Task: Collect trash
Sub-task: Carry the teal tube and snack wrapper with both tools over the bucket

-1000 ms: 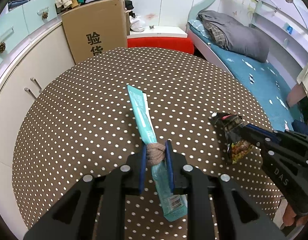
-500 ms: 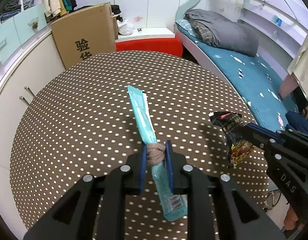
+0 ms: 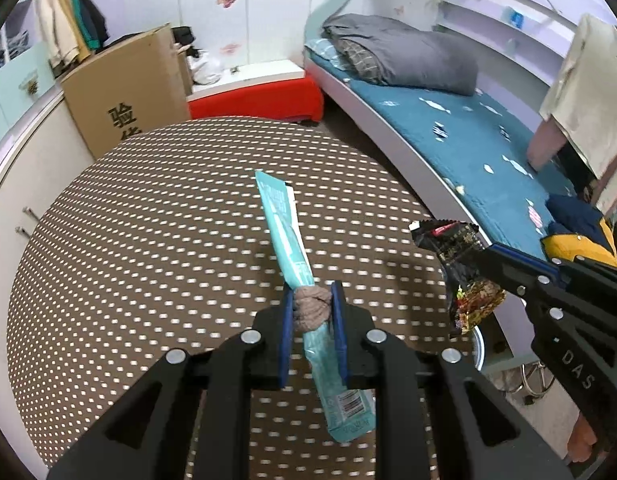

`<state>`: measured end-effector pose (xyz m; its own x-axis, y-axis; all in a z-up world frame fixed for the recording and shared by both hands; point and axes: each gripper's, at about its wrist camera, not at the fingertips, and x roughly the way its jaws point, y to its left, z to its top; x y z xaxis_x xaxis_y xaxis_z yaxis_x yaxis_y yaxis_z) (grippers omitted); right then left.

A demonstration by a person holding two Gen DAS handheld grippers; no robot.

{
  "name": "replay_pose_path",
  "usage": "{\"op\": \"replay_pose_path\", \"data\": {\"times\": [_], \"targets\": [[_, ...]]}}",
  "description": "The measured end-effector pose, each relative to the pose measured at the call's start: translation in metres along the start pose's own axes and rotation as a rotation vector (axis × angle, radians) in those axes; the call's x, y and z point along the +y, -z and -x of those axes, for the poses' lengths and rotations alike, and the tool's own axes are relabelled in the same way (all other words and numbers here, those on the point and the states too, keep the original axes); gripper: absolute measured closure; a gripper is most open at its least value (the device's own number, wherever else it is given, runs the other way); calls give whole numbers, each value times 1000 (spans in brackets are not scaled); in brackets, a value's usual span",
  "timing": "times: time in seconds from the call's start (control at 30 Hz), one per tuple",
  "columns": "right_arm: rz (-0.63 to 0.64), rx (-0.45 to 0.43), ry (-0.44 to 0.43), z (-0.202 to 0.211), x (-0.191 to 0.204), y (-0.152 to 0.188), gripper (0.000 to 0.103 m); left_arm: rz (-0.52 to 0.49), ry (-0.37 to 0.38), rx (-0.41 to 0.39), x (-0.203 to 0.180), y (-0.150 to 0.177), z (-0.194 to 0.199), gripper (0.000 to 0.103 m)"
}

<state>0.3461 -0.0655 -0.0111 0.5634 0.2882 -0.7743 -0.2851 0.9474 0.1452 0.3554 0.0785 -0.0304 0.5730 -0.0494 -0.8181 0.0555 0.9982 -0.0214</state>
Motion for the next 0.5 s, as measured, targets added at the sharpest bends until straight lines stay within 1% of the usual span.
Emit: {"op": "replay_pose_path", "data": {"times": [0.2, 0.37, 0.5], "targets": [[-59, -13, 40, 16, -34, 15, 98, -60, 37, 2, -40, -3, -3, 85], [-110, -20, 68, 28, -63, 30, 98, -119, 68, 8, -84, -3, -9, 85], [-156, -24, 91, 39, -90, 44, 98, -165, 97, 16, -121, 3, -11, 85]]}}
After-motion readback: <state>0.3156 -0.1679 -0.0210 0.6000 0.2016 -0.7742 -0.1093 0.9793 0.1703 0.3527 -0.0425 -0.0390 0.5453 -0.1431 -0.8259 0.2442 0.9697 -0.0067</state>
